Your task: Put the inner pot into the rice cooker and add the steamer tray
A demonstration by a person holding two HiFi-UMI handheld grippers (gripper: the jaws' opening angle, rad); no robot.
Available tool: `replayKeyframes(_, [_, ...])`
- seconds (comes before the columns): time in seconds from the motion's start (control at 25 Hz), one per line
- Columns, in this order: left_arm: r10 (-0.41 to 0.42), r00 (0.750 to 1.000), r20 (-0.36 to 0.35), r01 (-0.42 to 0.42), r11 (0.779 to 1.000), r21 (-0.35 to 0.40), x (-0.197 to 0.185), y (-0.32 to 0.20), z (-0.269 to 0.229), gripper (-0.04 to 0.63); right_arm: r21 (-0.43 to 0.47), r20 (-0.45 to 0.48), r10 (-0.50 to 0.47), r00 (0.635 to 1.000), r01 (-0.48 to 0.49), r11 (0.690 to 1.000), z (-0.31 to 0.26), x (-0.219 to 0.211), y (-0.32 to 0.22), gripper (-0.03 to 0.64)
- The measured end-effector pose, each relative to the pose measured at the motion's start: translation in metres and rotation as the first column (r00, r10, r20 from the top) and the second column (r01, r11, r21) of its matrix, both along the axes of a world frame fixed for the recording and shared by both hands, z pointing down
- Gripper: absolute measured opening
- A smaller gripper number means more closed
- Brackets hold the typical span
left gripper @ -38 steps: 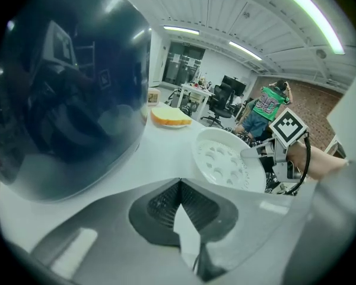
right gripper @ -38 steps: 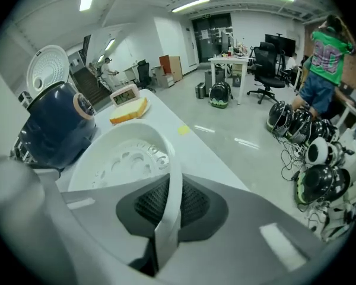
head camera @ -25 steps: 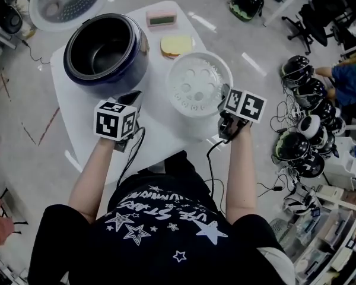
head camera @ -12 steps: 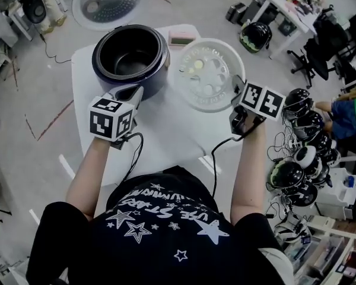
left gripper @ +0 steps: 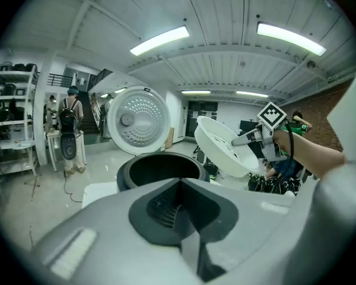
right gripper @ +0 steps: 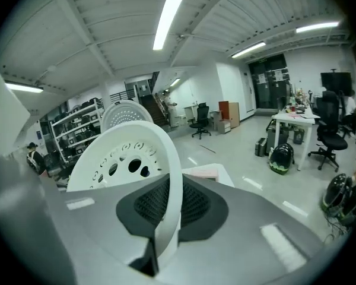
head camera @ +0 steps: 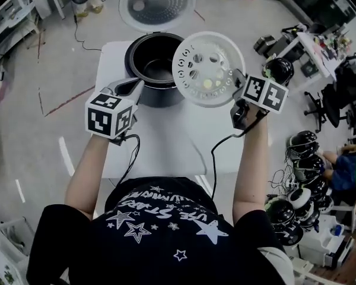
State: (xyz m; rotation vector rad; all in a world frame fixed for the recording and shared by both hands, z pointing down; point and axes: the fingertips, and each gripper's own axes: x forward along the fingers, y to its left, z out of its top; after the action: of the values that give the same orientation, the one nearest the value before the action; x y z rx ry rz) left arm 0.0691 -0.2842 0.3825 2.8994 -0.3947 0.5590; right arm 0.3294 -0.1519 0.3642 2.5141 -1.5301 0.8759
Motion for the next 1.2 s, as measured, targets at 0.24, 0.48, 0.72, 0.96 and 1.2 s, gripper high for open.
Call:
replayKeyframes(0.24, [-0.137,0.991,-0.007,0.137,0.99,0.015,-0.037,-0.043,0.001,0.005,-0.001,0.024,-0.125,0.992,0.125,0.992,0.008,-0.022,-0.091,0.044])
replayKeyframes(0.48, [-0.28,0.96,0.006,0.28,0.96,0.027,-0.045,-0.026,0.008,0.005,-0.01,0.026,-0.246,0.969,0.246,0.969,0.018,-0.016,-0.12,0.044])
replayKeyframes(0.72, [-0.379,0.925,0.024,0.379,0.925,0.026,-0.054,-0.009,0.001,0.005,-0.021,0.05,-0.32,0.946,0.321,0.947,0.021,-0.015,-0.142,0.044])
replayKeyframes(0.96, [-0.416,0.908,0.052,0.415,0.909,0.02,-0.053,-0.003,0.006,0.005,-0.06,0.062,-0.342,0.938,0.345,0.937,0.036,-0.005,-0.165,0.044])
replayKeyframes(1.2, [-0.422,0.902,0.088,0.423,0.906,0.01,-0.042,0.007,0.015,0.005,-0.128,0.041,-0.378,0.925,0.38,0.916,0.055,-0.004,-0.168,0.052])
